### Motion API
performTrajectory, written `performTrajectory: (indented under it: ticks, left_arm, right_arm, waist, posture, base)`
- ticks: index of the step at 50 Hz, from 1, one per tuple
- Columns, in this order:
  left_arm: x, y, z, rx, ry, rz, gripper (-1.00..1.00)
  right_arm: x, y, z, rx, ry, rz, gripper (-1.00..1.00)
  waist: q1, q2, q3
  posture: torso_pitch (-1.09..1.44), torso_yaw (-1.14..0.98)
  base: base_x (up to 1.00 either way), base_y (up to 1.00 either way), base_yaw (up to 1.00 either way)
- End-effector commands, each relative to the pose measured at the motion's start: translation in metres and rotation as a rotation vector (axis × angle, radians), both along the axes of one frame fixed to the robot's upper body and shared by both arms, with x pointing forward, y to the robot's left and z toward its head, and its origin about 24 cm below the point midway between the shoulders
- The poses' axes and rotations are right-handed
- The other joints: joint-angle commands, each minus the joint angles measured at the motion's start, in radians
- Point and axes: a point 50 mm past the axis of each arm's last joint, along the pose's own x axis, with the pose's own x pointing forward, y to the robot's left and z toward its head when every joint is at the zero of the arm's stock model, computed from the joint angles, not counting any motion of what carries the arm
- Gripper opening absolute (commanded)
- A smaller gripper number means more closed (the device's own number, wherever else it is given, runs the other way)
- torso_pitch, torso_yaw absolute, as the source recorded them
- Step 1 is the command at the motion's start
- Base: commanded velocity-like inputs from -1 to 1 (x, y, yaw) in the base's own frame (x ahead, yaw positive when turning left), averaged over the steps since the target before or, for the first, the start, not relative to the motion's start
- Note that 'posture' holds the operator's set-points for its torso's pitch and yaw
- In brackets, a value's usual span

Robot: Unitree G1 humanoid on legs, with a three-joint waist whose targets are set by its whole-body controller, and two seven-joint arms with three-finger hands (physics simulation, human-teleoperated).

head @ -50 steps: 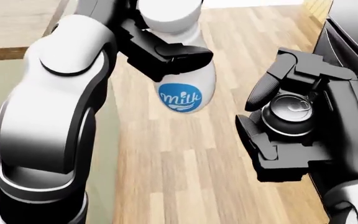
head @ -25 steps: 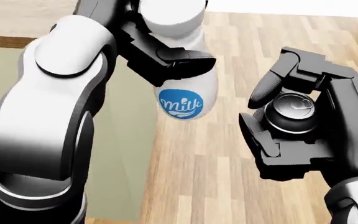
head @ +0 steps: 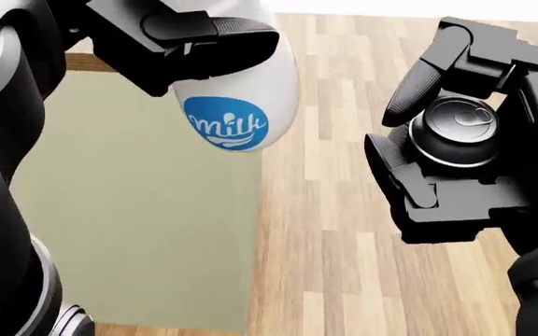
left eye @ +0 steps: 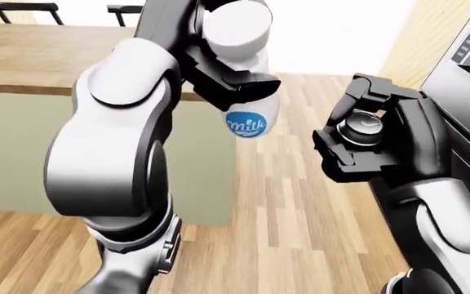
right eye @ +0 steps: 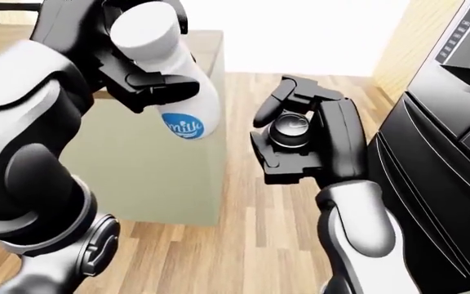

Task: Move the drinks to the dining counter.

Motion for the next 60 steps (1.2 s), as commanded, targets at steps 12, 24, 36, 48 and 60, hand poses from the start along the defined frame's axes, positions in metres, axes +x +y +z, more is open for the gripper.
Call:
performTrajectory:
  ticks: [12,24,36,48,60]
  left_arm:
    - [-0.007,0.004,0.011,-0.008,-0.07,-0.001,-1.0]
    - [-0.007,0.006,0.01,-0.012,-0.067,0.004,-1.0]
    - [-0.006,0.006,0.009,-0.012,-0.066,0.005,-1.0]
    - [-0.005,0.006,0.004,-0.011,-0.061,0.003,-1.0]
    - [-0.006,0.005,0.0,-0.002,-0.054,0.0,-1.0]
  right_arm:
    - [-0.004,0.0,0.008,0.002,-0.069,-0.007,-1.0]
    - [-0.005,0.0,0.006,-0.003,-0.065,-0.012,-1.0]
    - [-0.005,0.001,0.005,-0.002,-0.066,-0.008,-1.0]
    - [-0.005,0.002,0.004,0.0,-0.063,-0.005,-1.0]
    - [-0.004,0.003,0.002,0.004,-0.058,0.004,-1.0]
  waist:
    - [0.006,-0.019,-0.039]
    - [0.001,0.029,-0.017]
    - [-0.005,-0.014,-0.025]
    - [-0.006,0.035,-0.023]
    - [-0.002,-0.038,-0.041]
  posture:
    - [0.0,0.0]
    - [0.0,0.0]
    - [0.0,0.0]
    - [0.0,0.0]
    - [0.0,0.0]
  base:
    - [0.0,0.29,0.0]
    - [0.0,0.28,0.0]
    - [0.0,0.49,0.0]
    - [0.0,0.49,0.0]
    - [0.0,0.47,0.0]
